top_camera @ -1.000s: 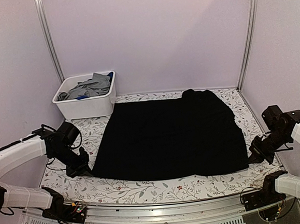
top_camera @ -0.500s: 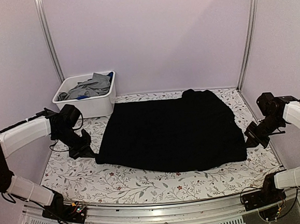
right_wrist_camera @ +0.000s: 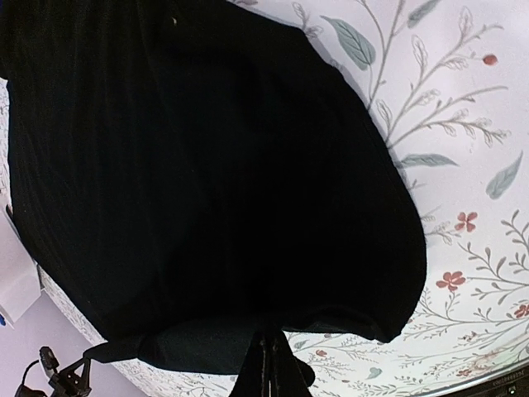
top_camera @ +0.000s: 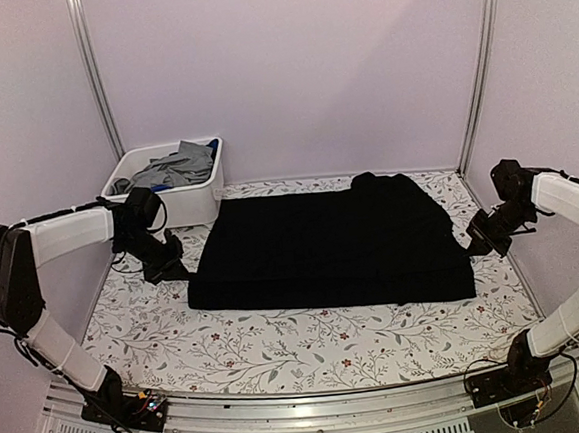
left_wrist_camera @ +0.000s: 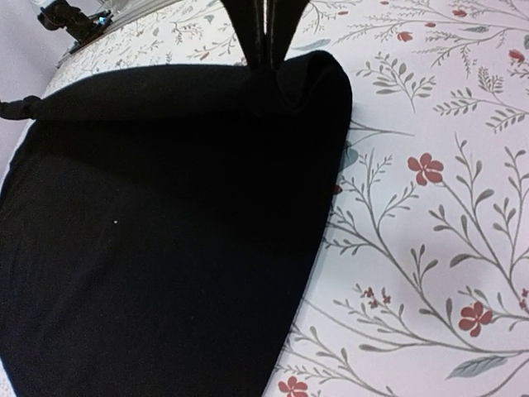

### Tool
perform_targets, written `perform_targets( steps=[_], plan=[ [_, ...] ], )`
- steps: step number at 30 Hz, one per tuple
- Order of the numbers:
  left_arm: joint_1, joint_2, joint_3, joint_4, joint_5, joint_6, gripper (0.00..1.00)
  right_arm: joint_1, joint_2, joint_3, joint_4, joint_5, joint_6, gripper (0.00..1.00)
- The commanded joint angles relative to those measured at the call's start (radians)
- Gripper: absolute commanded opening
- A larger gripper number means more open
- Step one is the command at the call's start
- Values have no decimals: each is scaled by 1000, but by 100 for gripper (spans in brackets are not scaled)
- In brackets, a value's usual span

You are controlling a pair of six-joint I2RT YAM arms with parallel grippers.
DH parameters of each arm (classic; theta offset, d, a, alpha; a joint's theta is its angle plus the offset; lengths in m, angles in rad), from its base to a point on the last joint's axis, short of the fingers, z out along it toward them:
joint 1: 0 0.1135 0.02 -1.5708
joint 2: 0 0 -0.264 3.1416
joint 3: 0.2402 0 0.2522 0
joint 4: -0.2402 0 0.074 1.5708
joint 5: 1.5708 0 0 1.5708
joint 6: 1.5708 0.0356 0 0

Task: Fold and stack the mixed laundry pile
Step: Fold the flattened T-shirt at the center of the board.

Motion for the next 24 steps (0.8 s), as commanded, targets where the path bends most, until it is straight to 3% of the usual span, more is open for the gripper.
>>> perform_targets(
  steps=[1,13,24],
  plan=[
    [13,55,43,80,-10,28,0,-13,77,57,97,21,-46,0],
    [13,201,115,153,-25,63,0,-18,252,123,194,18,-84,0],
    [23,237,113,163,-37,73,0,-18,337,166,234,-24,-89,0]
  ],
)
